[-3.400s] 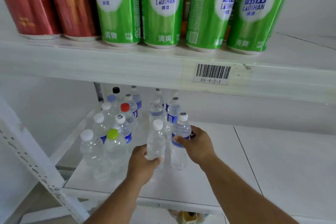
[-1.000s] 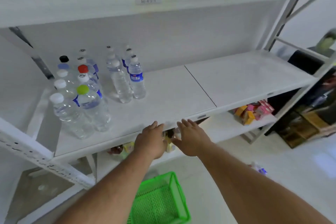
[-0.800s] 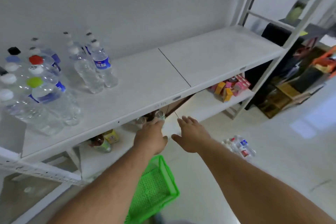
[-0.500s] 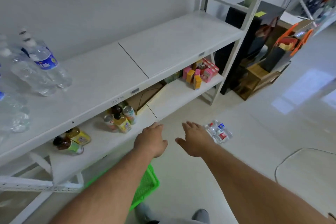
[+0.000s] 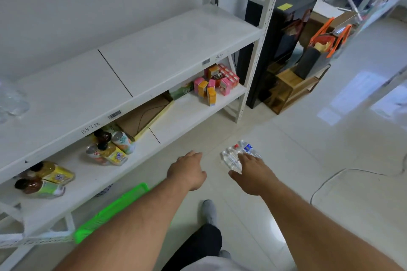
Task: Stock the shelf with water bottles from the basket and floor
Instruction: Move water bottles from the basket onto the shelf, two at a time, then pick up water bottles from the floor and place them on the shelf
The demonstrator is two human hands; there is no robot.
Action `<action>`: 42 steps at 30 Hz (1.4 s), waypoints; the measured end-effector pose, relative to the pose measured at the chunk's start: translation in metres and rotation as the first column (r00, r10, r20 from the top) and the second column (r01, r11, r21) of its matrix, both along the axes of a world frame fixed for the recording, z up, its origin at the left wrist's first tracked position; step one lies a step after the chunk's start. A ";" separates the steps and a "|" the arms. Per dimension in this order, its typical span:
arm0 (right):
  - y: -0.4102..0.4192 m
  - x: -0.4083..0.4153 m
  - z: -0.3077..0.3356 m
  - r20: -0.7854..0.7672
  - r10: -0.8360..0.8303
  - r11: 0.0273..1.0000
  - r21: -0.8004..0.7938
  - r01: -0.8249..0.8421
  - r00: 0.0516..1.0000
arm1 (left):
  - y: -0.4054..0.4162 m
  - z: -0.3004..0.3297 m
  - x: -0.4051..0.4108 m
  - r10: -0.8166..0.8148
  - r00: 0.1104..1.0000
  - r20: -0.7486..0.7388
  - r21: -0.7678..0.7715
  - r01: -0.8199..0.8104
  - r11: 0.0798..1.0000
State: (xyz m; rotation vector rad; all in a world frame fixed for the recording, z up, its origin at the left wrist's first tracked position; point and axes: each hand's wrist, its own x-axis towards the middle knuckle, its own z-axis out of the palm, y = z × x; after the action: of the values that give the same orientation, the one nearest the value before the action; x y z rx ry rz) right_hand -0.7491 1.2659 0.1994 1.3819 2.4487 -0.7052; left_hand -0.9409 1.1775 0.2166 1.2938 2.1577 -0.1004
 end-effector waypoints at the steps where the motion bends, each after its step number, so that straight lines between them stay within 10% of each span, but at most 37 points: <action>1: 0.008 0.003 -0.002 0.017 -0.002 1.000 -0.007 0.003 1.000 | 0.009 -0.005 0.001 0.001 1.000 0.009 -0.008 -0.001 1.000; 27: 0.280 -0.046 -0.031 0.159 0.153 0.972 -0.201 -0.120 0.975 | 0.241 -0.059 -0.040 0.306 0.933 0.189 -0.025 -0.307 0.951; 42: 0.432 -0.042 -0.210 0.212 0.361 0.854 -0.467 -0.230 0.908 | 0.311 -0.240 0.044 0.779 0.546 0.308 -0.279 -0.731 0.623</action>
State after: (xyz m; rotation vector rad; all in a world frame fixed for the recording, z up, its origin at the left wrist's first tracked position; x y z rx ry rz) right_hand -0.7915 1.6981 -0.0101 0.8395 2.0417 -0.8335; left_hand -0.8969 1.4885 -0.0230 0.1658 2.1000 0.3681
